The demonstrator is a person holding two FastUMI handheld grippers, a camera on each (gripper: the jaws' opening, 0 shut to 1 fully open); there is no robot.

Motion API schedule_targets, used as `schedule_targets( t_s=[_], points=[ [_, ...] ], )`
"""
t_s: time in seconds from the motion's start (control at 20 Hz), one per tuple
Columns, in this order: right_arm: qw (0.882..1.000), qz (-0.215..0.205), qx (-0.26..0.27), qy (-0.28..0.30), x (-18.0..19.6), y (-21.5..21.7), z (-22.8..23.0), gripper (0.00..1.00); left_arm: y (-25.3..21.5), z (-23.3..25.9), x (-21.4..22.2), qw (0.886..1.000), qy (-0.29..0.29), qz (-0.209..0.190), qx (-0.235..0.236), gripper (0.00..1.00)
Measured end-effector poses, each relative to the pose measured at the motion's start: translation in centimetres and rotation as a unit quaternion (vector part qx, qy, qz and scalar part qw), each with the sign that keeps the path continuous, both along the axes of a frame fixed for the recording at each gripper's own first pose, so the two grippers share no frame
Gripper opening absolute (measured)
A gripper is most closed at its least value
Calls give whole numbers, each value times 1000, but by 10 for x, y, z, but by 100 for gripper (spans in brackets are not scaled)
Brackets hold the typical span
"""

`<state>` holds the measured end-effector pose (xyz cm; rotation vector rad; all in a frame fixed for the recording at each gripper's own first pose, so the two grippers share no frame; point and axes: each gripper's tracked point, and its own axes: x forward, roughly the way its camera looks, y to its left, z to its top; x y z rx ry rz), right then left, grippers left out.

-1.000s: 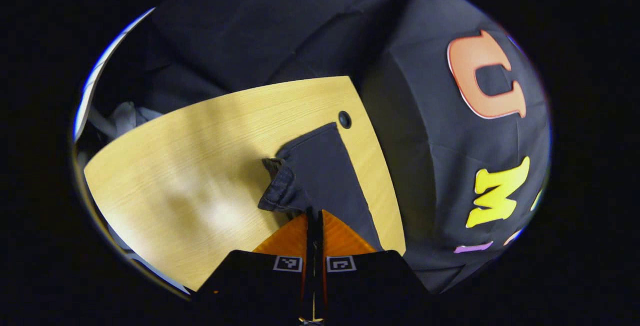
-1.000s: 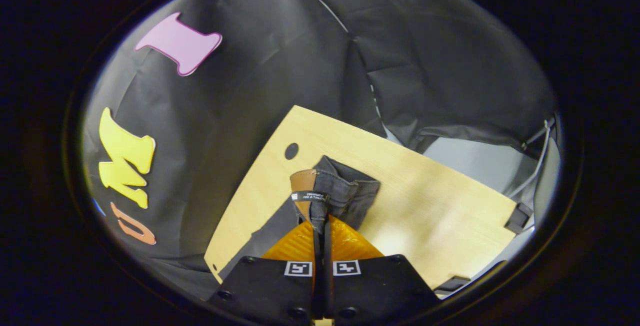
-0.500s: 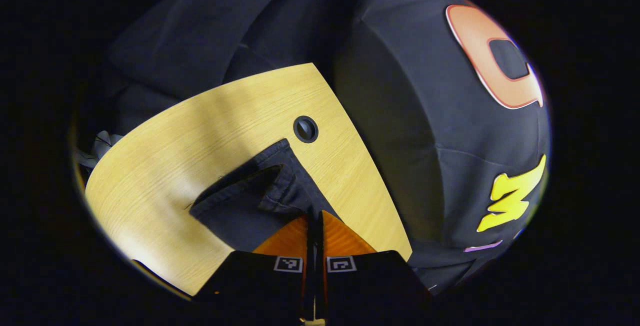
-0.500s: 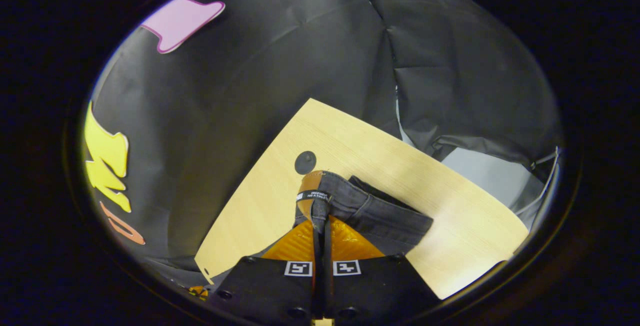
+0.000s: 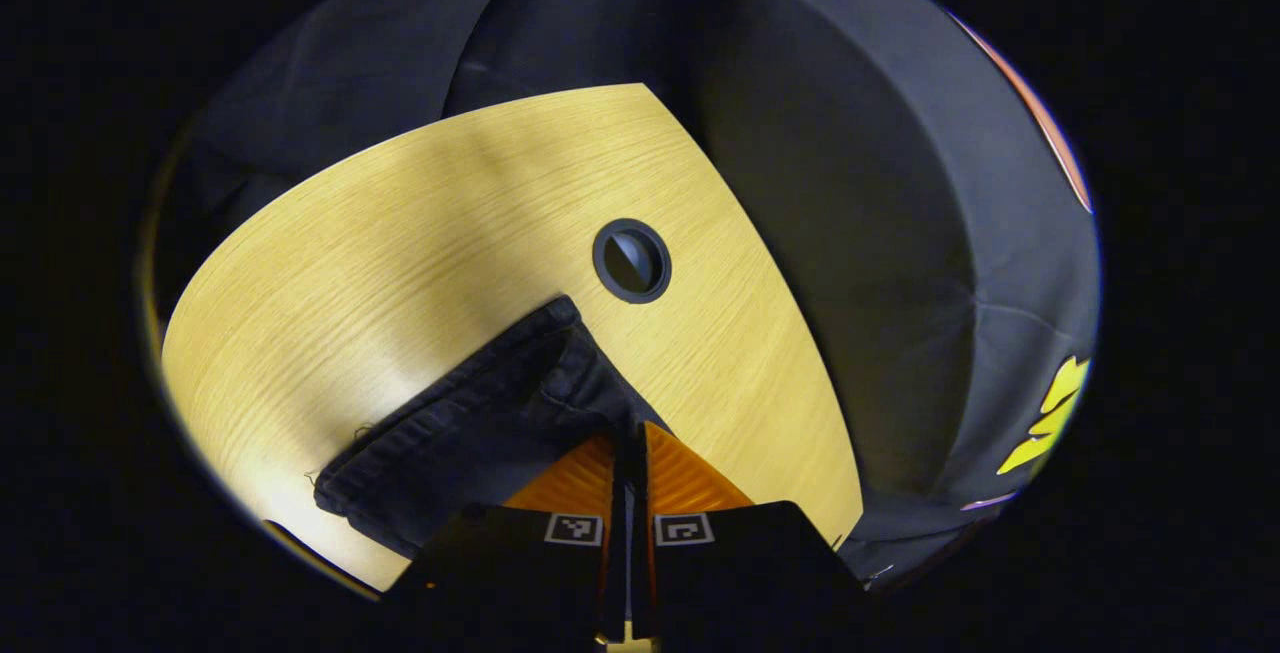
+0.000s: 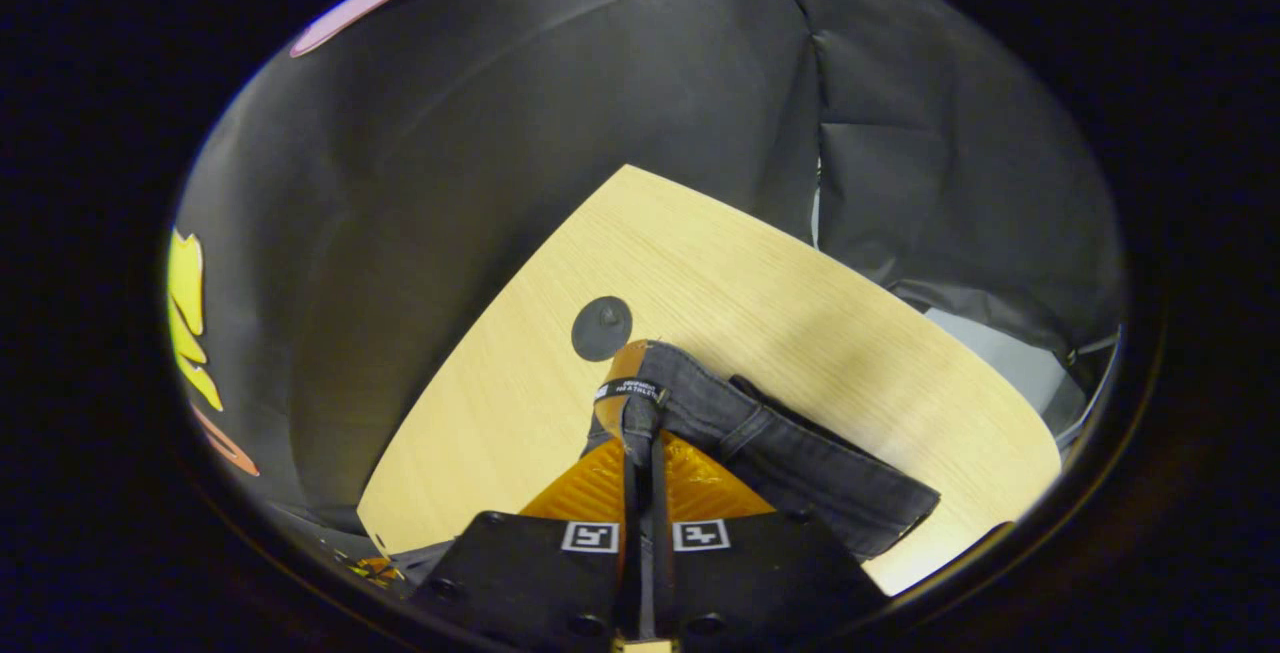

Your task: Grasp the waist and the cuffs of the jeans and fold them to make the two legs overlap; first hold the waist and fold one-third of the jeans toward the cuffs, then hold the cuffs and fold the remaining one-third in the same direction to finish folding.

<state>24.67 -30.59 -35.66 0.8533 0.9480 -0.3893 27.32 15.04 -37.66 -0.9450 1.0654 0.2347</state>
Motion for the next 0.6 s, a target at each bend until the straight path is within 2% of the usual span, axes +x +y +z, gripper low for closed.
schedule_targets(
  t_s=[0.05, 0.1, 0.15, 0.2, 0.25, 0.4, 0.45, 0.5, 0.55, 0.6],
  points=[
    [1000, -1, 0, 1, 1, 1, -3, 8, 2, -3, -2, 1000, 7, 3, 6, 7],
    [1000, 0, 1, 5, 1, 1, -4, 7, 3, -4, -2, 1000, 12, 5, 8, 16],
    [1000, 0, 0, 3, 0, 0, -2, 19, 2, 0, -4, 1000, 12, 7, 6, 22],
    [1000, -2, 2, -3, 2, -1, 0, 31, 2, 6, -5, 1000, 12, 8, 7, 34],
    [1000, -4, 4, -12, 5, 1, 0, 43, -1, 15, -4, 1000, 5, 5, 4, 59],
    [999, -1, -13, -29, 4, -3, 12, 79, 9, 45, -12, 998, 5, -18, 54, 100],
    [999, 2, -23, -36, 2, -7, 19, 80, 9, 61, -14, 998, -5, -24, 59, 99],
    [999, 7, -35, -41, -1, -8, 27, 88, 9, 77, -16, 997, -16, -28, 65, 99],
    [997, 12, -52, -47, -8, -9, 38, 89, 8, 97, -19, 996, -33, -34, 75, 99],
    [995, 24, -80, -51, -16, -15, 50, 81, 8, 120, -23, 994, -51, -44, 91, 99]
  ],
)
